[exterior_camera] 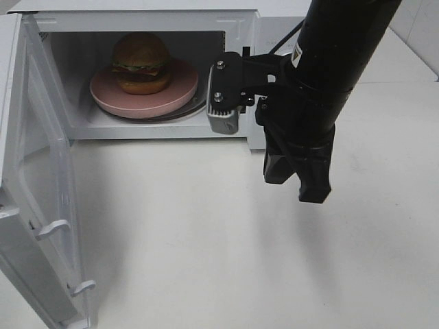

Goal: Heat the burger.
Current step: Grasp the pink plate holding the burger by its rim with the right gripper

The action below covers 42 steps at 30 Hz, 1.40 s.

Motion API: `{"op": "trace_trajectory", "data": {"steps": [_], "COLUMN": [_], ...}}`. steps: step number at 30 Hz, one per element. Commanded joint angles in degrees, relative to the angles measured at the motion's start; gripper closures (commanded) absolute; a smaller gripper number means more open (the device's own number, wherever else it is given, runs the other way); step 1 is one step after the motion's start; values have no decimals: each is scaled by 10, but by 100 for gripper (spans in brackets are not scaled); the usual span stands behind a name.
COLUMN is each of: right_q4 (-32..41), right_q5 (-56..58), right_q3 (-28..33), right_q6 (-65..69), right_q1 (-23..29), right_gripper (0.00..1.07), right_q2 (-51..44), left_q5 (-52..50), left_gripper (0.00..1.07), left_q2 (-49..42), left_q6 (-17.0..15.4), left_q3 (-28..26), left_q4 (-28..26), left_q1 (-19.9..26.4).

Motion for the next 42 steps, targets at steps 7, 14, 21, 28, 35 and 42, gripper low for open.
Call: {"op": "trace_trajectory", "data": {"steps": [7,14,21,28,35,42], "right_q4": [-2,-8,-8,-6,-26,-80], "right_q5": [-22,-38,-91,-143,-205,-251], "right_q3": [-3,-3,-3,-3,-5,-15], "right_q6": [-271,-290,-289,-239,-215,-191], "right_q1": [2,2,2,2,12,29], "right_gripper": [98,93,67,24,11,13], "right_q2": [-5,-5,-5,-5,6,58], "left_q5": [-7,-7,-7,-7,-7,-7], "left_gripper": [9,9,9,9,9,9], "left_q2": [-5,-5,-5,-5,-5,-5], "left_q6": [-2,-2,-2,-2,-2,-2], "left_q3": [0,0,0,0,0,0], "left_q4": [-5,-5,-5,-5,-5,-5], "left_q1": [3,3,3,3,3,3]}}
